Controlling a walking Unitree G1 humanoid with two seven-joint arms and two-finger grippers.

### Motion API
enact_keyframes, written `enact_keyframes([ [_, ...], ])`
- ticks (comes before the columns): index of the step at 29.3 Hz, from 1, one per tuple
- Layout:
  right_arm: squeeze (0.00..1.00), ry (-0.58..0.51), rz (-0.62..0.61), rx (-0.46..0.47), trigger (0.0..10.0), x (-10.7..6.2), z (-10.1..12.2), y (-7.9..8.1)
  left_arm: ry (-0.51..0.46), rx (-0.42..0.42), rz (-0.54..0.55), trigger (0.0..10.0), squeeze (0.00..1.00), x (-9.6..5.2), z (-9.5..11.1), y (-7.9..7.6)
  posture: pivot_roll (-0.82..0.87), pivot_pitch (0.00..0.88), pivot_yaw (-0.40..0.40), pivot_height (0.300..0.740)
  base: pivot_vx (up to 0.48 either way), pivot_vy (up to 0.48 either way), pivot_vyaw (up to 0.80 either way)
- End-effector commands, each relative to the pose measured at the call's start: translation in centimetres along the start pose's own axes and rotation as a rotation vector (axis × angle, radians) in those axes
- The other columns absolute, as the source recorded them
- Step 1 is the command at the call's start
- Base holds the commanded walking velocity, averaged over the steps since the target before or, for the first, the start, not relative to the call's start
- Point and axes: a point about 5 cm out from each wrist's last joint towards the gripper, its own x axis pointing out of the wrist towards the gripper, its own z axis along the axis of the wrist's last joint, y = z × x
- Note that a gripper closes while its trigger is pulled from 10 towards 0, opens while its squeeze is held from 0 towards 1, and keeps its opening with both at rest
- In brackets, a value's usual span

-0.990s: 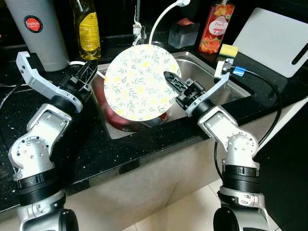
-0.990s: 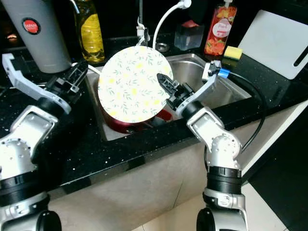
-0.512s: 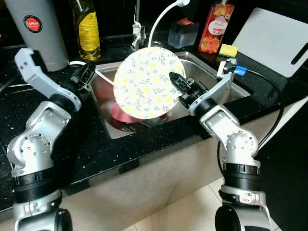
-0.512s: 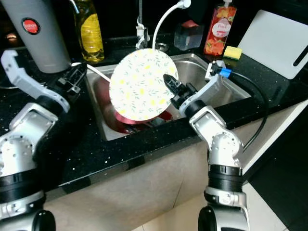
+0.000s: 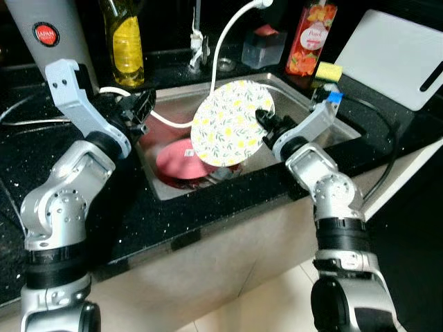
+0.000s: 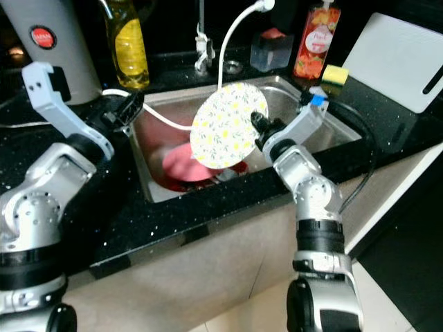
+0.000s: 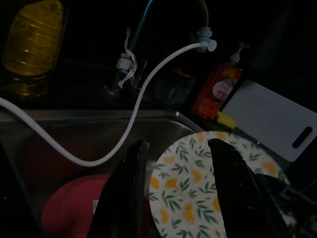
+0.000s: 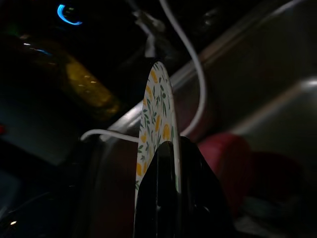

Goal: Kitchen organization

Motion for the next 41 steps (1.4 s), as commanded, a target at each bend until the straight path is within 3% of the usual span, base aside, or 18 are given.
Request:
enact_keyframes([
  [1, 0.0, -0.024, -0.018, -0.001, 10.0, 0.2, 0.5, -0.1, -0.005, 0.026, -0.009, 10.0, 0.0, -0.1, 0.1, -0.2, -0.09, 0.143, -0.045, 0.74, 0.0, 0.0, 0.0],
  [9, 0.0, 0.001, -0.048, -0.104, 10.0, 1.5, 0.5, -0.4, 0.035, 0.048, -0.024, 10.0, 0.0, -0.1, -0.5, -0.5, -0.09, 0.138, -0.047, 0.74, 0.0, 0.0, 0.0],
  [11, 0.0, 0.031, -0.026, -0.197, 10.0, 1.9, 0.0, -0.1, 0.211, 0.124, -0.021, 10.0, 0.0, 0.0, -2.3, -0.5, -0.09, 0.135, -0.046, 0.74, 0.0, 0.0, 0.0],
  [14, 0.0, 0.031, -0.026, -0.197, 10.0, 1.9, 0.0, -0.1, 0.211, 0.124, -0.021, 10.0, 0.0, 0.0, -2.3, -0.5, -0.09, 0.135, -0.046, 0.74, 0.0, 0.0, 0.0],
  [16, 0.0, 0.045, 0.005, -0.286, 10.0, 2.2, -0.5, 0.3, 0.326, 0.147, -0.025, 10.0, 0.0, -0.1, -3.3, -0.4, -0.09, 0.133, -0.044, 0.74, 0.0, 0.0, 0.0],
  [21, 0.0, 0.044, 0.054, -0.398, 10.0, 2.5, -1.2, 0.8, 0.421, 0.179, -0.062, 10.0, 0.0, -0.5, -3.6, -0.7, -0.08, 0.131, -0.045, 0.74, 0.0, 0.0, 0.0],
  [26, 0.0, 0.047, 0.068, -0.431, 10.0, 2.6, -1.4, 1.0, 0.445, 0.184, -0.069, 10.0, 0.0, -0.5, -3.7, -0.7, -0.08, 0.131, -0.045, 0.74, 0.0, 0.0, 0.0],
  [28, 0.0, 0.06, 0.074, -0.507, 10.0, 2.7, -2.1, 1.0, 0.461, 0.194, -0.08, 10.0, 0.0, -0.6, -3.8, -0.8, -0.08, 0.131, -0.045, 0.74, 0.0, 0.0, 0.0],
  [33, 0.0, 0.068, 0.073, -0.558, 10.0, 2.9, -2.7, 0.8, 0.472, 0.193, -0.113, 10.0, 0.0, -0.8, -3.9, -1.2, -0.08, 0.134, -0.044, 0.74, 0.0, 0.0, 0.0],
  [34, 0.08, 0.07, 0.074, -0.555, 10.0, 2.9, -2.7, 0.8, 0.461, 0.186, -0.125, 10.0, 0.0, -0.8, -3.7, -1.4, -0.08, 0.136, -0.044, 0.74, 0.0, 0.0, 0.0],
  [36, 0.08, 0.069, 0.076, -0.554, 10.0, 2.9, -2.8, 0.8, 0.456, 0.18, -0.132, 10.0, 0.0, -0.8, -3.6, -1.6, -0.08, 0.136, -0.044, 0.74, 0.0, 0.0, 0.0],
  [38, 0.81, 0.07, 0.077, -0.555, 10.0, 2.9, -2.9, 0.6, 0.453, 0.178, -0.141, 10.0, 0.0, -0.7, -3.5, -1.8, -0.08, 0.137, -0.046, 0.74, 0.0, 0.0, 0.0],
  [40, 0.81, 0.069, 0.078, -0.556, 10.0, 2.9, -3.0, 0.6, 0.457, 0.178, -0.142, 10.0, 0.0, -0.8, -3.5, -1.8, -0.08, 0.137, -0.045, 0.74, 0.0, 0.0, 0.0],
  [41, 1.0, 0.061, 0.077, -0.549, 10.0, 2.9, -2.9, 0.5, 0.461, 0.179, -0.142, 10.0, 0.0, -0.8, -3.5, -1.8, -0.08, 0.137, -0.045, 0.74, 0.0, 0.0, 0.0],
])
